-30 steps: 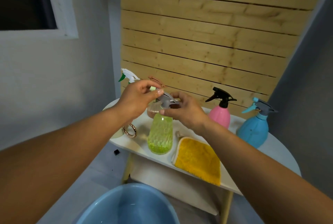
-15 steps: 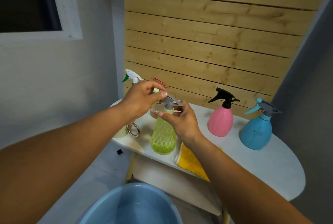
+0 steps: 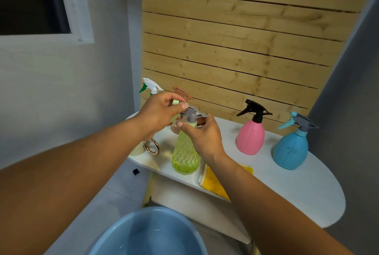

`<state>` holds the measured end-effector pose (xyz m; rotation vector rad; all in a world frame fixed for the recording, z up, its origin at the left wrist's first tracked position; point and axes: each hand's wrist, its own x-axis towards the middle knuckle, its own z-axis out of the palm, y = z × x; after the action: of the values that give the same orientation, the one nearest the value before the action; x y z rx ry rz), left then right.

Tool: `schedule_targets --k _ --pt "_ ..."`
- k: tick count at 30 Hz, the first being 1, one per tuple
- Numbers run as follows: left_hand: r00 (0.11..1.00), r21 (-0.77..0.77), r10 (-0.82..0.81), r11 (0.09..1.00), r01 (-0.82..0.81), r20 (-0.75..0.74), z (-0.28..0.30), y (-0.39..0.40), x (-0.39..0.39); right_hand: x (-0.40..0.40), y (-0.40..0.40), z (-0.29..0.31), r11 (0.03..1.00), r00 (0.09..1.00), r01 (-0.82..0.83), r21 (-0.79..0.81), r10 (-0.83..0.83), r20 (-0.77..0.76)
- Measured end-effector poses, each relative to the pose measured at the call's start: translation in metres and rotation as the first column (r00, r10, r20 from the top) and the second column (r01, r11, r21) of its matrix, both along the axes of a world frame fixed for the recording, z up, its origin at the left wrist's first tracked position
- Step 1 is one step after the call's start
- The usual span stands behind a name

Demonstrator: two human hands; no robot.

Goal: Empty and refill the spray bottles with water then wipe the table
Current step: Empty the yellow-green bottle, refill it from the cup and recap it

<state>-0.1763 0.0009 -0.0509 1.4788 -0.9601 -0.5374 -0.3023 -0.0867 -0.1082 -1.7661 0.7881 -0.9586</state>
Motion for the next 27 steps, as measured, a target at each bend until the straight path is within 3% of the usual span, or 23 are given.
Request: schedule_targets --k 7,12,18,23,27 --pt "1.000 0.023 -0.008 1.000 0.009 -0.009 0.001 -0.001 0.002 -0.010 -0.001 -0.008 0.989 0.996 -0.093 -0.116 0.091 -0.024" --pt "1.000 0.039 -0.006 0.999 0.005 0.007 0.002 0.001 0.001 -0.001 0.002 -0.001 0.999 1.000 0.027 -0.039 -0.027 -0.002" --pt "1.000 0.028 -0.008 1.000 0.007 0.004 0.002 0.002 0.001 -0.011 0.001 -0.011 0.994 0.997 -0.080 -0.074 0.080 -0.009" --pt "0.999 0.064 -0.005 0.998 0.003 0.037 0.002 0.001 0.001 -0.002 0.001 -0.004 1.000 1.000 0.027 -0.016 -0.027 -0.010" --pt "0.999 0.057 -0.008 0.998 0.005 0.037 0.003 0.002 0.000 -0.004 0.004 -0.011 0.998 0.999 -0.036 -0.059 0.034 -0.026"
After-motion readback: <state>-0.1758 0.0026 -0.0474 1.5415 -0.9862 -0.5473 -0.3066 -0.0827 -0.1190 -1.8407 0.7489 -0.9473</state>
